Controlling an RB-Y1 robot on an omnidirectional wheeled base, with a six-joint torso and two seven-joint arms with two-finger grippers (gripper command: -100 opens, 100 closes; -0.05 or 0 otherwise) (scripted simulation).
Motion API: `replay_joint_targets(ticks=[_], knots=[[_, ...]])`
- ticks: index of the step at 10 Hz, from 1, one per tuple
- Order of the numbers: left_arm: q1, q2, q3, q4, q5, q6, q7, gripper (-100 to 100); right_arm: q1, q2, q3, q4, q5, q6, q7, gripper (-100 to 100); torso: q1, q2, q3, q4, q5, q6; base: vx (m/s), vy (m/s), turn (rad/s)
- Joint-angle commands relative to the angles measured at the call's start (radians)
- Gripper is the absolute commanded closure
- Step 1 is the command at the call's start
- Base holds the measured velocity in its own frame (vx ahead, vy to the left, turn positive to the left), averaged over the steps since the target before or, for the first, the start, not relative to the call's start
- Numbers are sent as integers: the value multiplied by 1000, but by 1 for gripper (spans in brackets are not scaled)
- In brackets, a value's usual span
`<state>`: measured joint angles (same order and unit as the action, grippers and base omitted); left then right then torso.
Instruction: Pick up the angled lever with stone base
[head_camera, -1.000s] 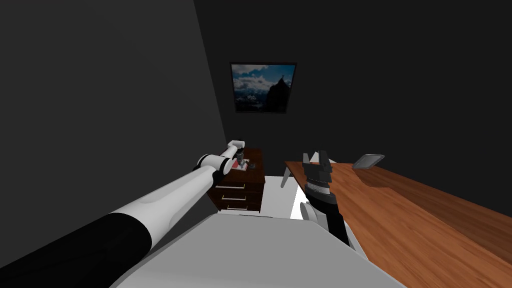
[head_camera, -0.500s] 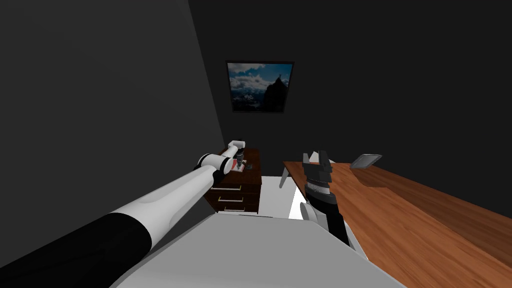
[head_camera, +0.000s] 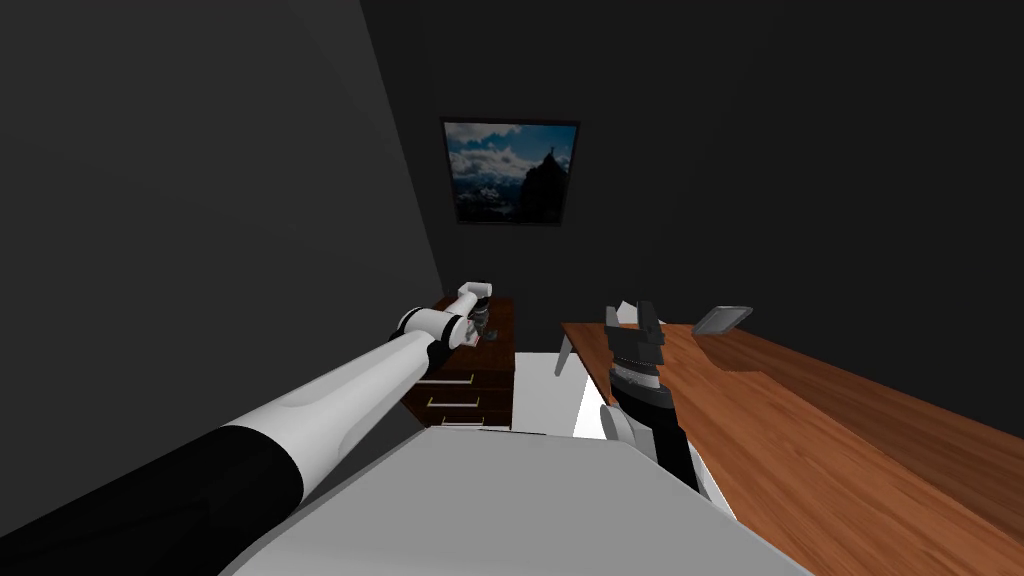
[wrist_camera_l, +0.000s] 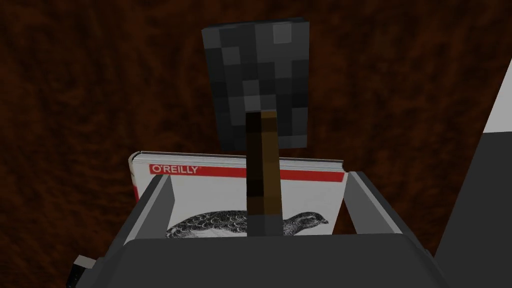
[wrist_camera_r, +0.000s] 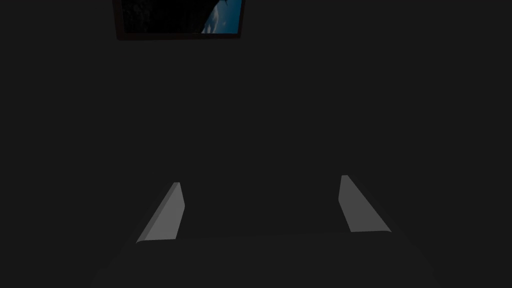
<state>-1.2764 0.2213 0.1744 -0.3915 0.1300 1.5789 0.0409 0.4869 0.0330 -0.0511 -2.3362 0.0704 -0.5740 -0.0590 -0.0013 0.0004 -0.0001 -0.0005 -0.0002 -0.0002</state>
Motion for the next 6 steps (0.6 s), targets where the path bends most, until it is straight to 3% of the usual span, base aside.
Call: replay_joint_targets(ticks=[1,3,4,5,6], knots=[[25,-6,-2,7,-1,-32,-2,-100,0,0,0,0,0,0,0,0,0,0,0,0,0,0,13,-4,-11],[37,-9,-3,11,-1,-49,-2,-100,0,0,0,0,0,0,0,0,2,-1,0,0,1,0,16,2,-5],[44,-12,-4,-14,-2,-31,1,-100,0,0,0,0,0,0,0,0,2,0,0,0,1,0,0,0,0],[45,-12,-4,-13,-2,-33,1,100,0,0,0,0,0,0,0,0,2,0,0,0,0,0,0,0,0],[45,-12,-4,-13,-2,-33,1,100,0,0,0,0,0,0,0,0,2,0,0,0,0,0,0,0,0]])
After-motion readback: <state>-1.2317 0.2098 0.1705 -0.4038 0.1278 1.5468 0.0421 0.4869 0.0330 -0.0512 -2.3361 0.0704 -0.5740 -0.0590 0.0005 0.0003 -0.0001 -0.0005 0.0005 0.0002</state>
